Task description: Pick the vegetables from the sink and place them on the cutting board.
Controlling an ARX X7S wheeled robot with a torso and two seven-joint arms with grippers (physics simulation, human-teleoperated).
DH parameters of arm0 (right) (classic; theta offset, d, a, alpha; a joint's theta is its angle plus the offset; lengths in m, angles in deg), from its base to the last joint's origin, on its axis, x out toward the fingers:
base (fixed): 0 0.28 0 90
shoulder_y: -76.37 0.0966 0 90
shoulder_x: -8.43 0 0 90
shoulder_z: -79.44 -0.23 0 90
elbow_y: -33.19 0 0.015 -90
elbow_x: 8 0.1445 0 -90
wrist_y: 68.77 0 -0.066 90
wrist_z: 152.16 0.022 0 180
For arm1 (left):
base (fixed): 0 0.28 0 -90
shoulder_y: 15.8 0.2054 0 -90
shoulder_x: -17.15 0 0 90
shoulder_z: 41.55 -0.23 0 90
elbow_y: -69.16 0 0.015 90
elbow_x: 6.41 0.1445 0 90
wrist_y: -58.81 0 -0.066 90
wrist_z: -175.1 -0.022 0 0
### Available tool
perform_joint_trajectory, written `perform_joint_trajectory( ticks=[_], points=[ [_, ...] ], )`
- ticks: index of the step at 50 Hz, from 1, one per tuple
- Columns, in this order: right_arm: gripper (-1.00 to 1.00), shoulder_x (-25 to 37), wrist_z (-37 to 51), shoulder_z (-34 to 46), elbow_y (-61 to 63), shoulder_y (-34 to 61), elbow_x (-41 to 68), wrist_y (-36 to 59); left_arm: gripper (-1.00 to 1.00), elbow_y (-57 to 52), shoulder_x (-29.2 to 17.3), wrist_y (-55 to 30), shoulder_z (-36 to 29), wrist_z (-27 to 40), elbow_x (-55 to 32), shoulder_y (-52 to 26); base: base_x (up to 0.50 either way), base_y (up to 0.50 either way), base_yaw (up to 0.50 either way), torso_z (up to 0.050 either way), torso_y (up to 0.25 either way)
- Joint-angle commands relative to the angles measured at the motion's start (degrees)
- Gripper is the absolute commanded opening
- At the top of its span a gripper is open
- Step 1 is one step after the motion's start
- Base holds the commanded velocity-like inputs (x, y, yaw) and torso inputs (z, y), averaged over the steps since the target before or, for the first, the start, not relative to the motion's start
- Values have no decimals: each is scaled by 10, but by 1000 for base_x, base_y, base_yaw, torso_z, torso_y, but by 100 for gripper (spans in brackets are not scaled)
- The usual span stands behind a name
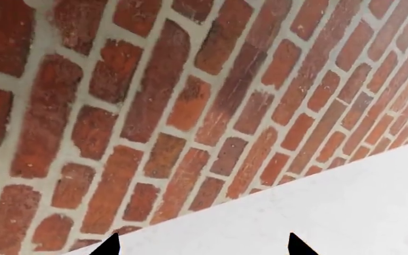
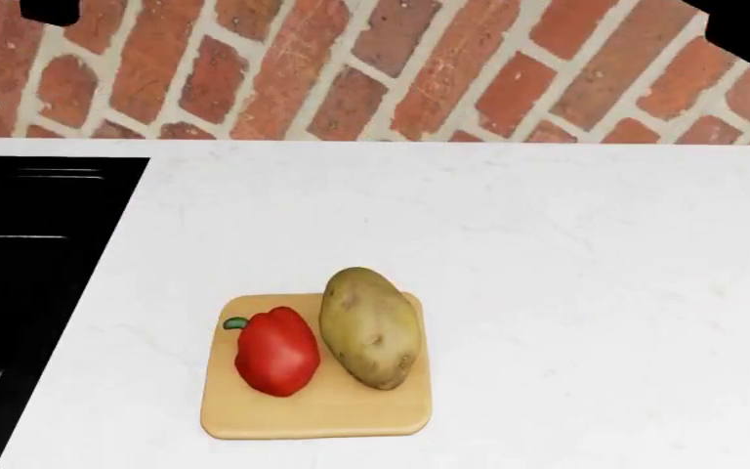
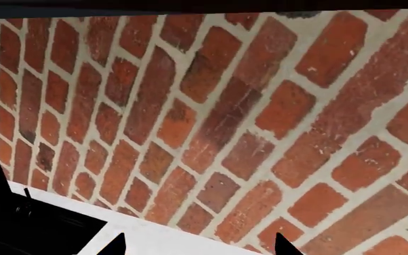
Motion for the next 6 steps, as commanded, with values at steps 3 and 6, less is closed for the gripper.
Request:
perform_joint_trajectory(
  ticks=[3, 6],
  points=[
    [100, -35, -70, 32, -96, 107, -53, -17, 100, 84, 33, 4, -16, -25, 24, -98, 0, 0, 0, 4, 0],
    [100, -44, -80, 37, -107, 127, -59, -18, 100, 86, 39, -1, -19, -27, 21, -104, 0, 0, 0, 4, 3]
  ],
)
